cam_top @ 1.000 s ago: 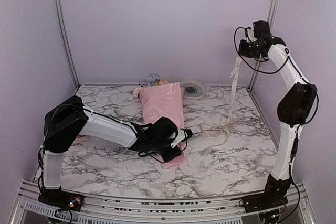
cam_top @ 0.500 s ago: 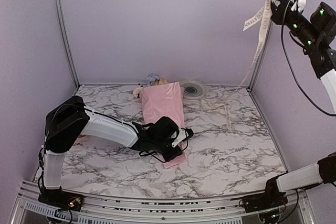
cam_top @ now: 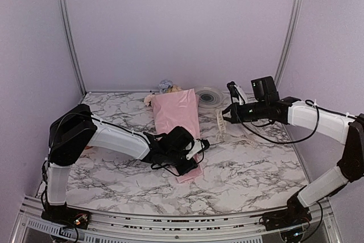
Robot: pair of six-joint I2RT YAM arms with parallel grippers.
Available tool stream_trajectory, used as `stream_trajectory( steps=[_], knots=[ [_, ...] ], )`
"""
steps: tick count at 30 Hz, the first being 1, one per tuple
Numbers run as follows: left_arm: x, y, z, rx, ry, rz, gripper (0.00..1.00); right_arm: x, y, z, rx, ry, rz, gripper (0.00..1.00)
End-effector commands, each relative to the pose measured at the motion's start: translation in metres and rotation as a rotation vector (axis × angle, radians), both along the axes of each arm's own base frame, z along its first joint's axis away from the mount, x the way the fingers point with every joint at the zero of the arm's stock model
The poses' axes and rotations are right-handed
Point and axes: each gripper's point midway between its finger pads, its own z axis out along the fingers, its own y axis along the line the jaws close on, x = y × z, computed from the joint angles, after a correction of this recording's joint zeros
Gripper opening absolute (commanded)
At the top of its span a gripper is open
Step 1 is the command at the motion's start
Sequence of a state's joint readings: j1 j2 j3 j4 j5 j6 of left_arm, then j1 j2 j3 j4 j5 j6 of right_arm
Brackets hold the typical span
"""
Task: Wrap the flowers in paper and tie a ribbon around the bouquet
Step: Place the ribbon at the center of the board.
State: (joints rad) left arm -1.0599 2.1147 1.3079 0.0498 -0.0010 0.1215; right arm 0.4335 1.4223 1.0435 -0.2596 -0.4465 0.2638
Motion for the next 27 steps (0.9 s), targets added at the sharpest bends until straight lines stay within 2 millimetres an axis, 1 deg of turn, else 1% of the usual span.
stream_trajectory(
  steps=[1,3,4,6,7,8,9,10,11,12,14,16,19,20,21,24,26,27],
  knots=[
    [-0.023,0.047,-0.071,0.24,0.112,-0.011,0.34,-0.031,-0.005,-0.055,-0.062,0.223,-0.038,0.0],
    [-0.022,0.047,-0.072,0.241,0.114,-0.006,0.34,-0.045,-0.008,-0.09,-0.081,0.321,-0.05,0.0],
    [-0.023,0.047,-0.072,0.241,0.114,-0.008,0.34,-0.051,-0.005,-0.105,-0.078,0.362,-0.042,0.0],
    [-0.022,0.047,-0.071,0.242,0.111,-0.01,0.35,-0.072,0.011,-0.132,-0.08,0.452,0.036,0.0],
    [-0.022,0.046,-0.071,0.243,0.111,-0.012,0.35,-0.083,0.017,-0.145,-0.109,0.5,0.073,0.0],
    [-0.022,0.046,-0.071,0.244,0.114,-0.013,0.35,-0.089,0.019,-0.155,-0.156,0.527,0.089,0.03],
    [-0.022,0.047,-0.071,0.245,0.114,-0.011,0.35,-0.089,0.016,-0.163,-0.206,0.536,0.081,0.14],
    [-0.022,0.047,-0.071,0.246,0.117,-0.006,0.35,-0.089,0.012,-0.167,-0.237,0.536,0.07,0.26],
    [-0.022,0.048,-0.072,0.246,0.118,-0.002,0.35,-0.086,0.009,-0.166,-0.256,0.527,0.062,0.4],
    [-0.022,0.048,-0.071,0.246,0.116,-0.001,0.35,-0.081,0.007,-0.161,-0.27,0.515,0.054,0.48],
    [-0.022,0.048,-0.071,0.245,0.115,0.0,0.35,-0.068,0.003,-0.144,-0.286,0.466,0.032,0.58],
    [-0.022,0.047,-0.071,0.246,0.114,-0.002,0.35,-0.051,-0.001,-0.12,-0.297,0.398,-0.009,0.67],
    [-0.023,0.048,-0.071,0.245,0.119,0.004,0.36,-0.029,-0.012,-0.09,-0.311,0.316,-0.069,0.88],
    [-0.022,0.049,-0.071,0.243,0.118,0.006,0.36,-0.023,-0.014,-0.082,-0.311,0.294,-0.076,0.96],
    [-0.022,0.048,-0.072,0.242,0.117,0.005,0.36,-0.017,-0.014,-0.075,-0.307,0.272,-0.08,0.99],
    [-0.022,0.047,-0.071,0.243,0.114,-0.002,0.36,0.003,-0.006,-0.059,-0.272,0.221,-0.06,1.0],
    [-0.022,0.046,-0.072,0.246,0.118,-0.009,0.37,0.015,0.011,-0.056,-0.208,0.185,0.008,1.0],
    [-0.022,0.046,-0.072,0.248,0.118,-0.011,0.37,0.016,0.022,-0.059,-0.18,0.193,0.051,1.0]
  ],
)
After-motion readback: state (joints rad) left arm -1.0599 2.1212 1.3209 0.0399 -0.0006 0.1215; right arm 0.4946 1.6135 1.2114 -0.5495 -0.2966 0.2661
